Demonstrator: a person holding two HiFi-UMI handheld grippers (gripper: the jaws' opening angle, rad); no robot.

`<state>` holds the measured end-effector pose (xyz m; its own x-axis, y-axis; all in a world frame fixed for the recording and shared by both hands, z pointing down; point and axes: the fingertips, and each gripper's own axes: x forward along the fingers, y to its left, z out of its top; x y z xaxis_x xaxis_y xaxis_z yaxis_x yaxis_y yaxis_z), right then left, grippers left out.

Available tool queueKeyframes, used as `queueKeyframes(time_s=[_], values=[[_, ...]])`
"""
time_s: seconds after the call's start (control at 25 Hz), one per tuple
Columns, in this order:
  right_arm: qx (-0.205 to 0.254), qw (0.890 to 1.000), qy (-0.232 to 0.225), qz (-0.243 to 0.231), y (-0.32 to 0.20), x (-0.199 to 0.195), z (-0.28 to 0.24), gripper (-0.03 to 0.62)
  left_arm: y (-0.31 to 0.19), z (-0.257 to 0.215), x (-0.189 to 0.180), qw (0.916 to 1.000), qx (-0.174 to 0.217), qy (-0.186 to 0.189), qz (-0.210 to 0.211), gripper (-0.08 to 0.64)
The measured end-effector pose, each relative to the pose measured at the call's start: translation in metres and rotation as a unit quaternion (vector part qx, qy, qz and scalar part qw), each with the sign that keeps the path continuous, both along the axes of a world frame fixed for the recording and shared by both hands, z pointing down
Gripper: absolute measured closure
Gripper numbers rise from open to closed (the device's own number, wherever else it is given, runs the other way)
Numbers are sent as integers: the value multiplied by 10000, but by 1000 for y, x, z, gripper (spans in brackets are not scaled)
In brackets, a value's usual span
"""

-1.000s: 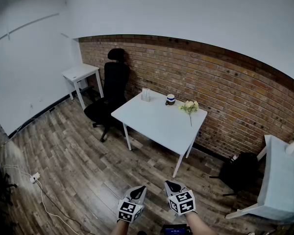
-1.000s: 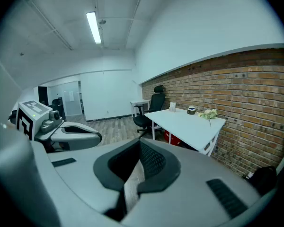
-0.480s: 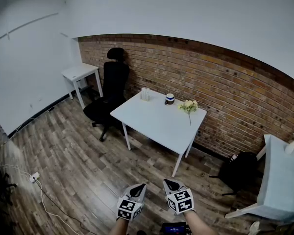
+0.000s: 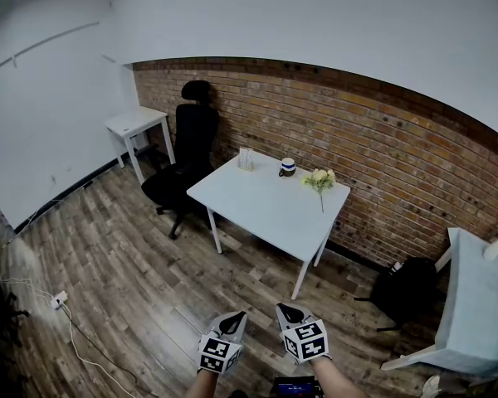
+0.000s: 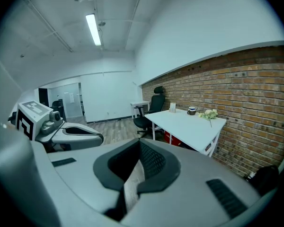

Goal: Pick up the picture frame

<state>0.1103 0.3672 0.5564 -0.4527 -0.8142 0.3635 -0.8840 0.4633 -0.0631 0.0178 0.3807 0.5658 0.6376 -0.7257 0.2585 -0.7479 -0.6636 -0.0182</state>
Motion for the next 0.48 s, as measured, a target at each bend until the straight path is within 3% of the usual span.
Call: queueKeyframes(time_s=[0.48], values=[[-83,9998,-100,-140,-2,8,8,584,-2,11,7,9998,-91,-84,-164,548]])
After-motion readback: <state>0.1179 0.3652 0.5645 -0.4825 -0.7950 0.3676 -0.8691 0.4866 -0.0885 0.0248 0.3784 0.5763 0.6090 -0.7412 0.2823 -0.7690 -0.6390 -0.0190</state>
